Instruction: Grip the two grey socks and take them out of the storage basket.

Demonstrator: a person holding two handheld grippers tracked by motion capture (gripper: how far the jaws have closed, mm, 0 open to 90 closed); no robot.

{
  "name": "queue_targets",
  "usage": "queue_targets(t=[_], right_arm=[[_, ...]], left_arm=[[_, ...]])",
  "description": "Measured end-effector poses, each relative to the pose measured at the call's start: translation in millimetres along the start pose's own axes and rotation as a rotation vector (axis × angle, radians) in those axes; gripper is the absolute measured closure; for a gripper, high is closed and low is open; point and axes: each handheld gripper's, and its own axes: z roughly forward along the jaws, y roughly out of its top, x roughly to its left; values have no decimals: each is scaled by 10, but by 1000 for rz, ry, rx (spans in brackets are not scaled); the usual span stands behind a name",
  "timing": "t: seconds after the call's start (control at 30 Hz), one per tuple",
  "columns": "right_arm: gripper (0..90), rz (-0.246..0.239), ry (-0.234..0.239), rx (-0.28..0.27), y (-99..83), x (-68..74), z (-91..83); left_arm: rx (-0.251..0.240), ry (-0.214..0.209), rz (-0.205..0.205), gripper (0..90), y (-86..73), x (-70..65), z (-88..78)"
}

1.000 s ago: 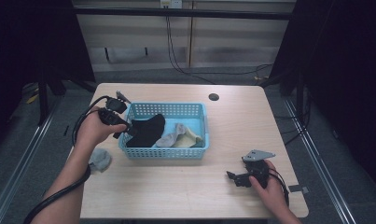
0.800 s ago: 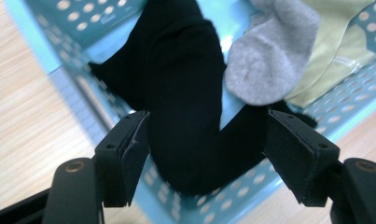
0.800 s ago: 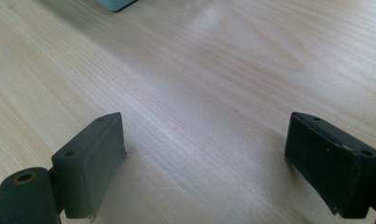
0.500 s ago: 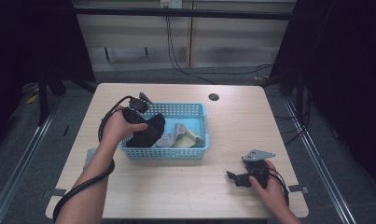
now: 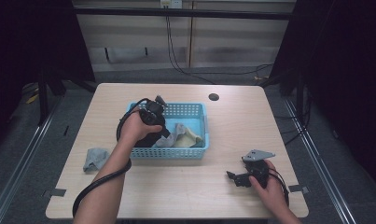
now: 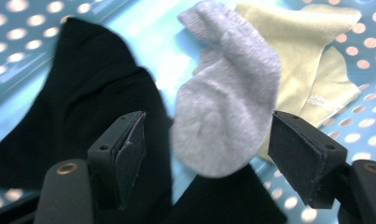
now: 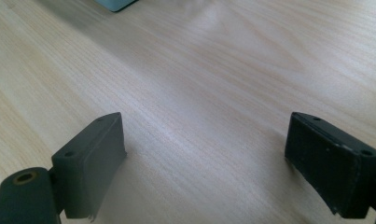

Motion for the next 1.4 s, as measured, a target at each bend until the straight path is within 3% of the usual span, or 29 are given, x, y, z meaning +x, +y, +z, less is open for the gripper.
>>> queue_targets(t=[0.1,0.23,0.5,0.57,0.67,0.7,0.73,0.77,0.8,0.83,1.0,1.13,1.4], right_arm=[[115,0,0,0,0,0,0],[115,0,0,0,0,0,0],[115,2,-2,3,2,2,0],[116,-1,-2,6,2,0,-2],[115,-1,0,4,1,0,-1],[115,-1,-2,5,2,0,-1],[116,-1,-1,5,2,0,-1],[115,-1,-2,6,2,0,-2],[115,-1,-2,6,2,0,-2],[115,-1,0,4,1,0,0],[115,-1,0,4,1,0,0],[115,2,-1,4,2,2,0],[115,-1,-3,2,2,-1,1]], left_arm=[[21,-16,28,247,54,-66,123],[31,-22,35,238,76,-94,217],[44,-36,10,238,87,-106,419],[42,-41,11,275,85,-103,478],[71,-47,22,435,78,-99,520],[87,-58,25,435,75,-102,533],[93,-59,25,539,73,-103,540],[121,-60,16,685,78,-97,515],[121,-60,16,740,78,-97,515],[145,-65,-12,783,85,-80,459],[179,-51,3,812,98,-59,324],[165,-58,-4,814,100,-36,170],[187,-72,-13,815,106,24,-153]])
